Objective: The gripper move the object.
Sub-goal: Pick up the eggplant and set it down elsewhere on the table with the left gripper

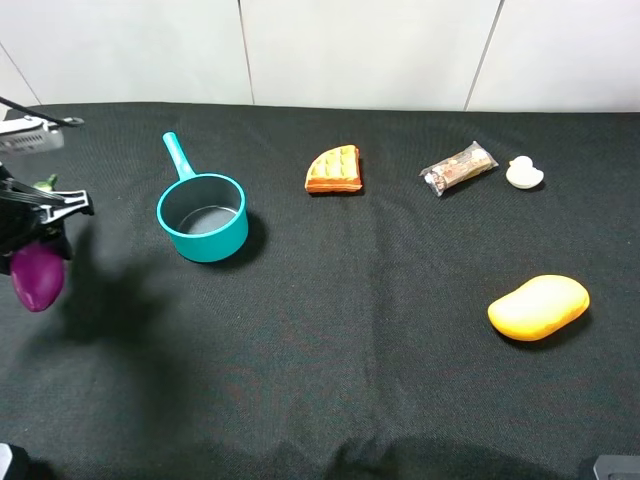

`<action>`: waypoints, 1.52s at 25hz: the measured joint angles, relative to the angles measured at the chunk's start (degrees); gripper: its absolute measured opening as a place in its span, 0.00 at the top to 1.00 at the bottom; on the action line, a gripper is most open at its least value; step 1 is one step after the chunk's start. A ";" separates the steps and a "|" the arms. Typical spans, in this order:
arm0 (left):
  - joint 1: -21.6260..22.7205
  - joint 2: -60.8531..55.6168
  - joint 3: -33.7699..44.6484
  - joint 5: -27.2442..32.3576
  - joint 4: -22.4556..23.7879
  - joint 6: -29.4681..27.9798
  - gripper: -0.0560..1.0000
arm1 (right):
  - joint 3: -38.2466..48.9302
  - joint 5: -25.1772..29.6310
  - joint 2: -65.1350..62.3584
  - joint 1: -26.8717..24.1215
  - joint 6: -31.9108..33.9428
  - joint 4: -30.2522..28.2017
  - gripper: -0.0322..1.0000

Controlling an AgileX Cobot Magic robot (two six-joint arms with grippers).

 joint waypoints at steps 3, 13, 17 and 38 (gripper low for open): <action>0.00 -2.72 0.00 2.45 -0.95 0.00 0.38 | 0.00 0.00 0.00 0.00 0.00 0.00 0.30; 0.00 -7.31 -0.96 8.01 -5.58 3.91 0.38 | 0.00 0.00 0.00 0.00 0.00 0.00 0.30; 0.00 -7.31 -3.57 9.78 -8.08 7.58 0.38 | 0.00 0.00 0.00 0.00 0.00 0.00 0.30; -6.01 -7.21 -14.96 16.93 -10.21 13.25 0.38 | 0.00 0.00 0.00 0.00 0.00 0.00 0.30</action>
